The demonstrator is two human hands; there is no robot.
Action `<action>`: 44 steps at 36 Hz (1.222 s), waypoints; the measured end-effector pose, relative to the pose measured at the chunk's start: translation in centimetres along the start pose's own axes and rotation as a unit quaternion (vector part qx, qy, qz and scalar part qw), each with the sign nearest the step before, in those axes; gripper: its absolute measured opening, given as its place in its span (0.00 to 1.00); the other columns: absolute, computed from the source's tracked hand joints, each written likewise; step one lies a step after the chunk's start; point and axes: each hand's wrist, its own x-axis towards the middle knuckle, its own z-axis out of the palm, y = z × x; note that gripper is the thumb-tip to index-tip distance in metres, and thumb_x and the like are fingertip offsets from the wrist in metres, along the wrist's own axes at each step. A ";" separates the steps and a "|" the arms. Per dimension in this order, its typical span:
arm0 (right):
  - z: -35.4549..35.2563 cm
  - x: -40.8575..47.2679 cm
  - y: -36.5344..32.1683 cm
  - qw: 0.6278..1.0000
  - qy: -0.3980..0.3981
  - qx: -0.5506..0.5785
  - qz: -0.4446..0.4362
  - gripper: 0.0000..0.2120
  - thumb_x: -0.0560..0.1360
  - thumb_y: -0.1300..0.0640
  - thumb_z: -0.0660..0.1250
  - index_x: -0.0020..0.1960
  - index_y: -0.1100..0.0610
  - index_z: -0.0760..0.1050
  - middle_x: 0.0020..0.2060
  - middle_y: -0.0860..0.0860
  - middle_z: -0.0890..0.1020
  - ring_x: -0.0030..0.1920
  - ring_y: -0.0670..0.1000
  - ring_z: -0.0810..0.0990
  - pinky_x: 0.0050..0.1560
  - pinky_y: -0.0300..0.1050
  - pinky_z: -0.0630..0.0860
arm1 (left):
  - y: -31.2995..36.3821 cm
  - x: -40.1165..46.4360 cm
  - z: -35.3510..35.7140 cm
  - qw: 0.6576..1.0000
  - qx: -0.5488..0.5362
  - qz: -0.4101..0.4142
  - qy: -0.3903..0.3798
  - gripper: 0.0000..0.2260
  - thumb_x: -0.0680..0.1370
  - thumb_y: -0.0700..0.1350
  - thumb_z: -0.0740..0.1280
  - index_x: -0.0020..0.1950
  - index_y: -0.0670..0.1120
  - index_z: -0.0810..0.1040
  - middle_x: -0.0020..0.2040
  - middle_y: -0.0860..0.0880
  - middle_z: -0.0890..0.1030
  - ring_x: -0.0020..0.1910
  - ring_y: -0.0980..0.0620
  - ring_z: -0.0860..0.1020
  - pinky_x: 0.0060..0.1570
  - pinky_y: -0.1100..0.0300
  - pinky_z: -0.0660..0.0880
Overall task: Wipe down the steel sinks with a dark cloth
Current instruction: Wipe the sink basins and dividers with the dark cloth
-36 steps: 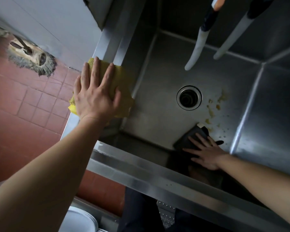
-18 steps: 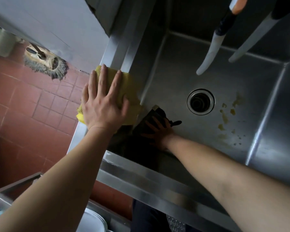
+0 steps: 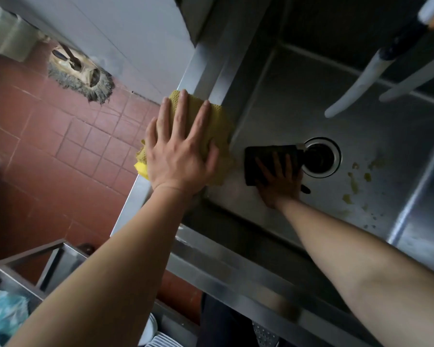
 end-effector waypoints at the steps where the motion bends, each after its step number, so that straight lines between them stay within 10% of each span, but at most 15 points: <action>1: -0.2 -0.2 0.8 1.000 -0.004 0.003 0.015 0.28 0.80 0.34 0.46 0.75 0.30 0.36 0.80 0.47 0.36 0.78 0.55 0.31 0.74 0.68 0.38 | 0.0 0.0 -0.1 1.000 0.001 0.000 -0.004 0.30 0.77 0.62 0.55 0.79 0.56 0.58 0.80 0.45 0.58 0.78 0.38 0.56 0.71 0.41 0.59; 19: 0.5 -12.9 7.3 0.929 -0.350 0.086 0.085 0.33 0.78 0.30 0.50 0.79 0.35 0.42 0.79 0.48 0.34 0.79 0.59 0.35 0.76 0.67 0.42 | -0.5 0.1 -0.5 0.998 -0.033 -0.005 -0.052 0.31 0.76 0.62 0.54 0.79 0.57 0.57 0.80 0.46 0.56 0.78 0.38 0.55 0.70 0.39 0.60; 23: -1.7 -15.1 8.2 0.951 -0.246 0.143 0.120 0.32 0.79 0.31 0.51 0.79 0.38 0.48 0.81 0.48 0.47 0.80 0.57 0.45 0.76 0.66 0.47 | -0.7 0.0 -0.7 0.996 -0.035 -0.007 -0.081 0.30 0.77 0.62 0.53 0.78 0.58 0.55 0.81 0.47 0.53 0.78 0.39 0.53 0.70 0.38 0.59; 34: -11.0 -23.0 16.3 0.983 0.084 0.155 0.049 0.32 0.80 0.42 0.57 0.79 0.37 0.46 0.80 0.48 0.39 0.80 0.51 0.36 0.76 0.62 0.39 | 0.4 0.4 -4.9 0.982 -0.052 -0.030 -0.177 0.29 0.81 0.62 0.57 0.80 0.61 0.52 0.81 0.50 0.41 0.79 0.46 0.38 0.75 0.38 0.36; 39: -13.5 -26.1 22.4 0.971 0.217 0.079 0.059 0.34 0.79 0.43 0.59 0.80 0.40 0.48 0.81 0.48 0.39 0.79 0.52 0.34 0.75 0.65 0.38 | 8.5 -1.9 -7.2 0.988 -0.079 0.059 -0.116 0.32 0.79 0.58 0.62 0.80 0.59 0.53 0.82 0.47 0.46 0.80 0.45 0.42 0.75 0.44 0.38; 44: -15.6 -25.7 25.4 0.964 0.247 0.050 0.086 0.36 0.79 0.43 0.59 0.81 0.42 0.44 0.80 0.50 0.38 0.79 0.54 0.33 0.75 0.64 0.37 | 19.8 -5.8 -4.6 0.925 -0.107 0.161 -0.328 0.25 0.80 0.56 0.63 0.77 0.58 0.63 0.79 0.50 0.58 0.78 0.48 0.56 0.75 0.48 0.55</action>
